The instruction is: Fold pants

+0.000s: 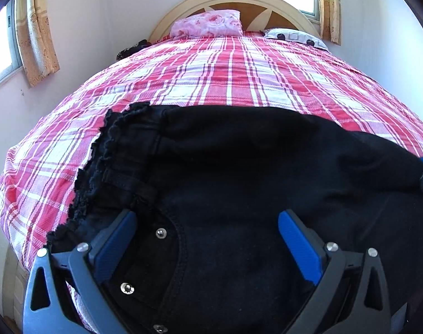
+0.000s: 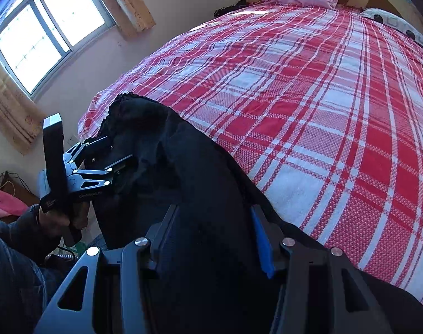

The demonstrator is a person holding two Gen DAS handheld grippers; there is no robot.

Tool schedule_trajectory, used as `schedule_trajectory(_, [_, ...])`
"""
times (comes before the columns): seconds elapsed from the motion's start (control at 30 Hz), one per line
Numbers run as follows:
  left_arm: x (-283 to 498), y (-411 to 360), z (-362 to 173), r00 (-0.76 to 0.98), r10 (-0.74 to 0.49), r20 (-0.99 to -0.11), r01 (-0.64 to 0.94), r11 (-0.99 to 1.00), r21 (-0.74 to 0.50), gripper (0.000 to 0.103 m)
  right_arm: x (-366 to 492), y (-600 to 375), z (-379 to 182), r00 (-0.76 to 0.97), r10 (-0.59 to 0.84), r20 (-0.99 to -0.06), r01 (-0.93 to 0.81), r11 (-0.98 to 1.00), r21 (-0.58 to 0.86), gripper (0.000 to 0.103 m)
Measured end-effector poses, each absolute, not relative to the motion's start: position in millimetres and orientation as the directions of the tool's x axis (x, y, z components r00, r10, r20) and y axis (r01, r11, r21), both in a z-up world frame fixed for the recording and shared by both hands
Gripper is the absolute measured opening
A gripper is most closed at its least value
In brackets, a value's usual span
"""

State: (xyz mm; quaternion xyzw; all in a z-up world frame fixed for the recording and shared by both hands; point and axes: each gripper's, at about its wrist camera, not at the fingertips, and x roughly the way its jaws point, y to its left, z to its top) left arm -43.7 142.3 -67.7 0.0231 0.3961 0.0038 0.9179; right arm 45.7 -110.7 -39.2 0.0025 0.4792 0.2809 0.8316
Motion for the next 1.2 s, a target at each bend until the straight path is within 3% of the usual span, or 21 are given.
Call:
schedule_trajectory(0.13, [-44, 142, -68, 0.686, 0.025, -0.727, 0.013, 0.999, 0.047, 0.103, 36, -115, -18, 0.407, 0.47, -0.783, -0.498, 0.833, 0.24, 0.052])
schedule_trajectory(0.4, [-45, 142, -68, 0.686, 0.028, -0.727, 0.011, 0.999, 0.048, 0.103, 43, -105, -48, 0.221, 0.538, -0.814, -0.518, 0.771, 0.369, 0.053])
schedule_trajectory(0.53, [-44, 142, -68, 0.685, 0.026, -0.728, 0.012, 0.999, 0.047, 0.103, 63, -91, -45, 0.245, 0.56, -0.791, -0.53, 0.761, 0.375, 0.053])
schedule_trajectory(0.67, [-44, 144, -68, 0.682, 0.02, -0.731, 0.019, 0.999, 0.045, 0.103, 84, -77, -50, 0.289, 0.497, -0.818, -0.497, 0.808, 0.315, 0.054])
schedule_trajectory(0.8, [-43, 145, -68, 0.683, 0.011, -0.73, 0.025, 0.999, 0.039, 0.103, 78, -76, -51, 0.192, 0.542, -0.818, -0.543, 0.753, 0.371, 0.055])
schedule_trajectory(0.93, [-43, 144, -69, 0.687, 0.007, -0.726, 0.028, 0.999, 0.036, 0.103, 64, -70, -47, 0.076, 0.489, -0.869, -0.643, 0.69, 0.333, 0.055])
schedule_trajectory(1.03, [-44, 144, -69, 0.691, 0.01, -0.722, 0.027, 0.999, 0.039, 0.103, 71, -68, -56, 0.016, 0.51, -0.86, -0.637, 0.668, 0.384, 0.063])
schedule_trajectory(1.17, [-43, 144, -68, 0.688, 0.009, -0.726, 0.027, 0.999, 0.038, 0.103, 102, -61, -74, 0.016, 0.621, -0.784, -0.516, 0.677, 0.525, 0.08])
schedule_trajectory(1.2, [-42, 144, -68, 0.688, 0.007, -0.726, 0.028, 0.999, 0.037, 0.103, 110, -63, -77, 0.028, 0.647, -0.762, -0.472, 0.68, 0.561, 0.08])
